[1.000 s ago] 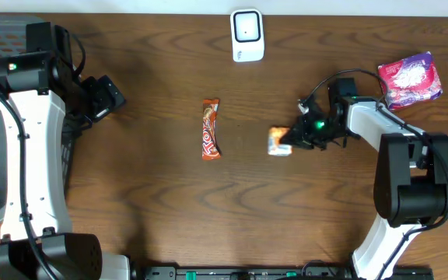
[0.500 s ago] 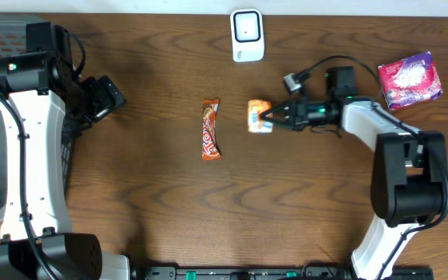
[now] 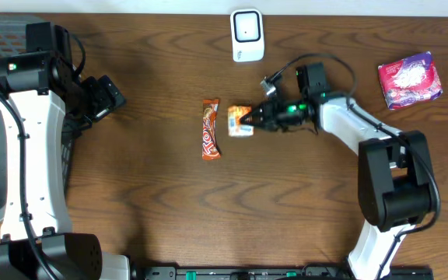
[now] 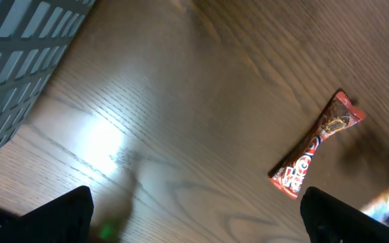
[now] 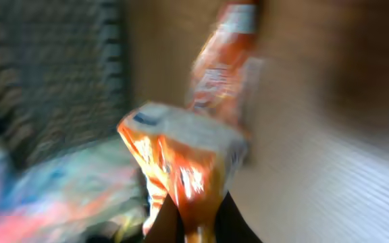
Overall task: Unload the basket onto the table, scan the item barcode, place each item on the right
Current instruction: 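Hold the orange packet barcode in front of the white scanner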
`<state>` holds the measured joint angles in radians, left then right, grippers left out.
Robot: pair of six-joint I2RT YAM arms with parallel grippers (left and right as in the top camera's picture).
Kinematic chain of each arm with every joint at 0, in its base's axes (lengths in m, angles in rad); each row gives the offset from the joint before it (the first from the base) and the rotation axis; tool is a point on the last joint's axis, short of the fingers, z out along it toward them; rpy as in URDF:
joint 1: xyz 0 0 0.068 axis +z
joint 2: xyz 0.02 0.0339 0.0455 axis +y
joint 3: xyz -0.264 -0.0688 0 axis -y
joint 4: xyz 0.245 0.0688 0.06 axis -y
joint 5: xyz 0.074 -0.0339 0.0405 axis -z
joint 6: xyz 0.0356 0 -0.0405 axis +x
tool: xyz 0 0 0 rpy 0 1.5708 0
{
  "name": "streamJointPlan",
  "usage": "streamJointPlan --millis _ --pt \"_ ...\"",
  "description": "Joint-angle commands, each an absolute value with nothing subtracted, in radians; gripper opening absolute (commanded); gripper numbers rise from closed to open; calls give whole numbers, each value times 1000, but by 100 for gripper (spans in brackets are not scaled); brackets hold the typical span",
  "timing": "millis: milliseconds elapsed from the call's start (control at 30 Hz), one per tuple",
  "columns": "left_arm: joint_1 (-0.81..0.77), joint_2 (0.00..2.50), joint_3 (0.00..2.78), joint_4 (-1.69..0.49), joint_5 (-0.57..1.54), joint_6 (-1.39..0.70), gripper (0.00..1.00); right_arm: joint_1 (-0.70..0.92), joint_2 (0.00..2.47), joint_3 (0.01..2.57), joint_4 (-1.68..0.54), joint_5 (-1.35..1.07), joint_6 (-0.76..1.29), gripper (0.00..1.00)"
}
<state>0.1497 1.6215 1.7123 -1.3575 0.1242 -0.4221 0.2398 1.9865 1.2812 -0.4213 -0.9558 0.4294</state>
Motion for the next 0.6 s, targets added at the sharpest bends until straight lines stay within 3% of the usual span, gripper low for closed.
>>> streamJointPlan --millis 0,100,200,467,567 --pt "151 1628 1707 -1361 111 -423 98 275 1906 1478 -505 -236 452 2" --pt "151 1628 1707 -1361 111 -423 98 327 1909 1610 -545 167 389 1" --pt "151 1628 1707 -1361 111 -423 98 368 1917 1691 -548 348 331 1" --pt "151 1628 1707 -1361 111 -423 98 406 2054 1818 -448 414 179 1" --pt "151 1628 1707 -1361 111 -423 98 412 2123 1819 -290 426 52 1"
